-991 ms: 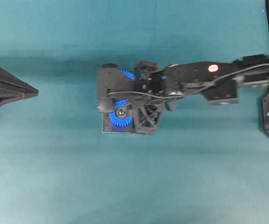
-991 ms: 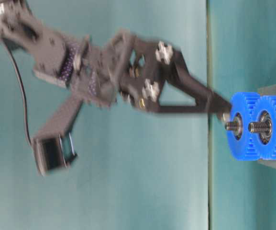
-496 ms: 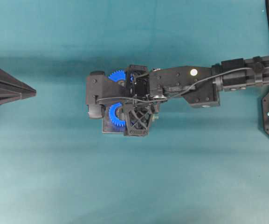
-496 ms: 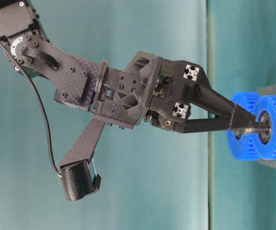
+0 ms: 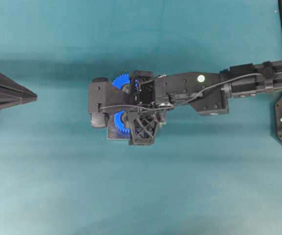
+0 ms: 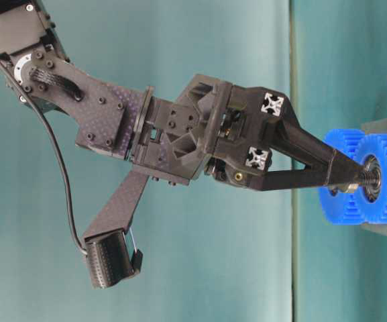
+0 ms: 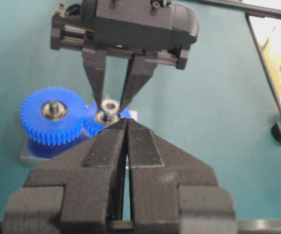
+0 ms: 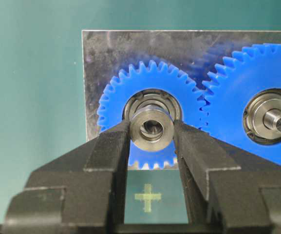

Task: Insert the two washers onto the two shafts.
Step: 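Carry the washer over the lower blue gear's shaft and lower it, then open the right gripper to release the washer on the shaft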

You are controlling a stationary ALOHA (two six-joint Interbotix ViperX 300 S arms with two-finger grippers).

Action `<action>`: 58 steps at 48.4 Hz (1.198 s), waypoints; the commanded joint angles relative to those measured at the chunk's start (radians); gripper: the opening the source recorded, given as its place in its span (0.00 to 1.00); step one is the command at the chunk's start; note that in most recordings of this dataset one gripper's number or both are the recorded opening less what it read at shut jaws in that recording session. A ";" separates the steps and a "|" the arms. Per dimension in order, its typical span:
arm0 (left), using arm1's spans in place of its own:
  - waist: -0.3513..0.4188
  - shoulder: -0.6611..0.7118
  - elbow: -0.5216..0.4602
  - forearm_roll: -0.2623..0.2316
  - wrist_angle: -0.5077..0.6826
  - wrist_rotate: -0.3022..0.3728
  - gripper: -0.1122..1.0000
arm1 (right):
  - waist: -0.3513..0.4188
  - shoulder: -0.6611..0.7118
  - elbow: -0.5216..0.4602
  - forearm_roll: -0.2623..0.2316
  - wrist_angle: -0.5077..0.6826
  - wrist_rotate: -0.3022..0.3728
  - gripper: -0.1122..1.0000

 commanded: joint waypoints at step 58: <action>0.002 0.005 -0.012 0.003 -0.008 0.002 0.11 | -0.026 -0.081 -0.020 -0.003 -0.011 0.038 0.84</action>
